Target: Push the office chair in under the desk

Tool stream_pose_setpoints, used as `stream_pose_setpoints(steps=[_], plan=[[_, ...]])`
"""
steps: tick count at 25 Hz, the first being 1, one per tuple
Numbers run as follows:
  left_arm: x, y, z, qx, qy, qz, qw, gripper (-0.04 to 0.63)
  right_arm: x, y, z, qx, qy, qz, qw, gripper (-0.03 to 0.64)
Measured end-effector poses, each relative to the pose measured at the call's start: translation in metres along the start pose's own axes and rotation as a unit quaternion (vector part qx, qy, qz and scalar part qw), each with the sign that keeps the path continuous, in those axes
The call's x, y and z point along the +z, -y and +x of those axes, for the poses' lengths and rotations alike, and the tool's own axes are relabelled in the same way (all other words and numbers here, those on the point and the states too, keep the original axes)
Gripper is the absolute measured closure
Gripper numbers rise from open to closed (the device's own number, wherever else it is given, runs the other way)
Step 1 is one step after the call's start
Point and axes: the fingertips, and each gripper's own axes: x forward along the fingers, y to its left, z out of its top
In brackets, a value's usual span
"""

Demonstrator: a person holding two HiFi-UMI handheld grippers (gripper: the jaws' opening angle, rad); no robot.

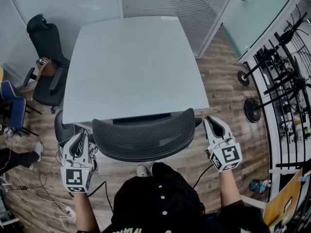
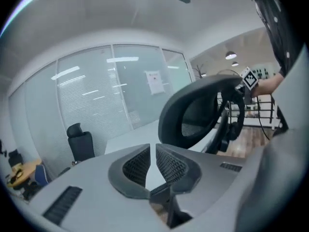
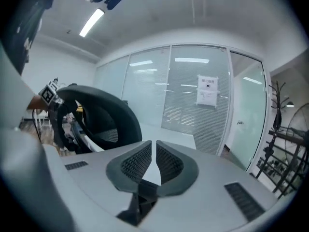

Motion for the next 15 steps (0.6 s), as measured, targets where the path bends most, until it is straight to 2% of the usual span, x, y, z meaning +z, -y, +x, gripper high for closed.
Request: stream_pose_setpoints(steps=[2,8,11,15], plan=[[0.009,-0.006,0.0,0.021,0.025,-0.031,0.999,0.56,0.007,0.006,0.0,0.0,0.017,0.025,1.0,0.572],[0.03,-0.032,-0.004,0.069,0.082,-0.105,0.9887,0.578,0.031,0.017,-0.002,-0.012,0.059,0.038,0.997,0.58],[0.034,-0.043,-0.005,0.088,0.095,-0.119,0.9844,0.578,0.043,0.026,-0.006,-0.022,0.089,0.063,0.994,0.581],[0.044,-0.046,-0.004,0.095,0.109,-0.108,0.9836,0.578,0.058,0.038,-0.015,-0.053,0.123,0.06,0.989,0.584]])
